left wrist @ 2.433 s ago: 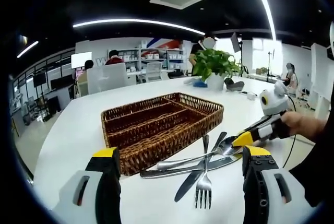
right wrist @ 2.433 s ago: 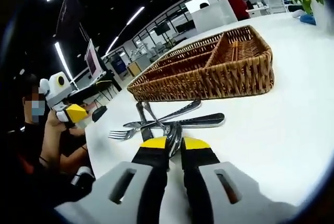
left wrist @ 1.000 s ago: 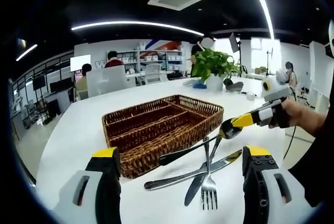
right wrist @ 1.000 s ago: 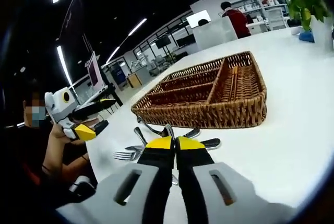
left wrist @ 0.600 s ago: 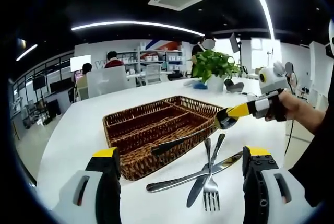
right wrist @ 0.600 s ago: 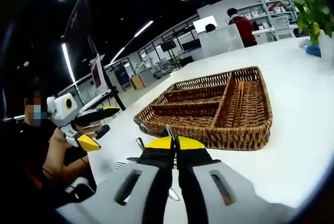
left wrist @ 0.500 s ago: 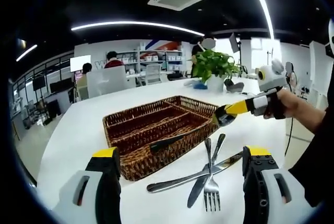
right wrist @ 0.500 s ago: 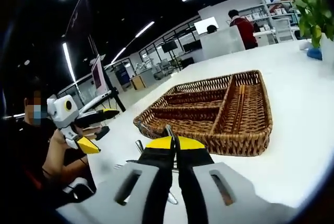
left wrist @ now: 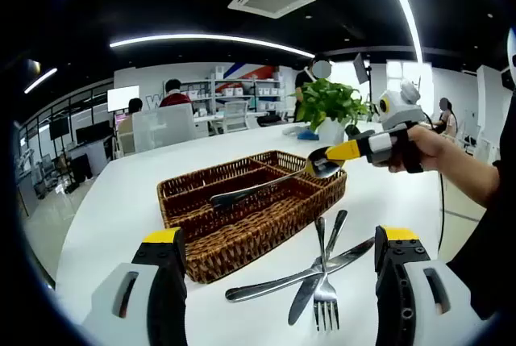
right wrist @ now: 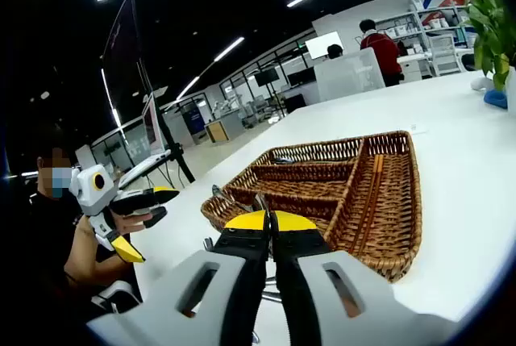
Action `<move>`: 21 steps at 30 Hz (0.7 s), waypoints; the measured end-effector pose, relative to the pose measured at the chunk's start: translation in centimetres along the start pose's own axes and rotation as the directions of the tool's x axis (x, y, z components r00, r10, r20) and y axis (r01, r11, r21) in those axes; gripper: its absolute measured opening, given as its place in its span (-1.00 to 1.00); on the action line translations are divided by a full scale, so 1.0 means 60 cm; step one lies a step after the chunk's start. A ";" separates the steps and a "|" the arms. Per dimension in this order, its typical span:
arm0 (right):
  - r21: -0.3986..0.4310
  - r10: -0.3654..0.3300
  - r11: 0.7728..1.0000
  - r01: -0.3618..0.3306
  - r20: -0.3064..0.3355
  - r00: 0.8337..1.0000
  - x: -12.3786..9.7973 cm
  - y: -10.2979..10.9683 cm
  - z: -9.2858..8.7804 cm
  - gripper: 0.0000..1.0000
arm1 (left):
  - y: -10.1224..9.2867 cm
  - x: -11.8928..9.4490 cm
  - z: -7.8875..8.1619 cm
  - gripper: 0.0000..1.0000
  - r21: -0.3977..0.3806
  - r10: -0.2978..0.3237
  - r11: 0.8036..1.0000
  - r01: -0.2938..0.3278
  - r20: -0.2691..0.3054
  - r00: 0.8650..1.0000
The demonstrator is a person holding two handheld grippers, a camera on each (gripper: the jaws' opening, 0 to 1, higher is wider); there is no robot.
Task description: Arrange the knives, forks, and spoons in their matching storage slots by inserting each utensil handle-first until every utensil is classified and aligned in the correct compartment
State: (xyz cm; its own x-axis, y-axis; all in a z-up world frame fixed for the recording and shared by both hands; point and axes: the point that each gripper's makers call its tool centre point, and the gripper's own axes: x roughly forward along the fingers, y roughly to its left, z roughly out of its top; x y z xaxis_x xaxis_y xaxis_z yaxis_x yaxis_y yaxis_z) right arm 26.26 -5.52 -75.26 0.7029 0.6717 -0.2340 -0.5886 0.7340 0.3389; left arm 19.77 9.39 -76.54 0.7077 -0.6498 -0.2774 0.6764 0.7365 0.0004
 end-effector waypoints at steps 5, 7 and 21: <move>-0.014 -0.001 1.000 0.001 0.005 1.000 0.018 -0.013 0.029 -1.00 | 0.000 0.001 0.001 0.99 -0.002 -0.001 1.000 0.001 -0.005 1.000; -0.013 -0.002 1.000 0.002 0.004 1.000 0.027 -0.021 0.038 -1.00 | 0.001 0.001 0.001 0.99 -0.001 0.000 1.000 0.000 -0.006 1.000; -0.032 -0.026 0.999 0.026 -0.018 0.999 0.071 -0.075 0.081 -1.00 | 0.002 -0.001 0.004 0.99 0.012 0.000 1.000 0.000 -0.011 1.000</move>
State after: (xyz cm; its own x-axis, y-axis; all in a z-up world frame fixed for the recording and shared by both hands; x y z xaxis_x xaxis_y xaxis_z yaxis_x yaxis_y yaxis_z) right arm 33.80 -6.45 -73.35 0.7108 0.6539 -0.2592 -0.5828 0.7538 0.3036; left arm 19.89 9.47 -76.31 0.7054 -0.6475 -0.2884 0.6789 0.7341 0.0121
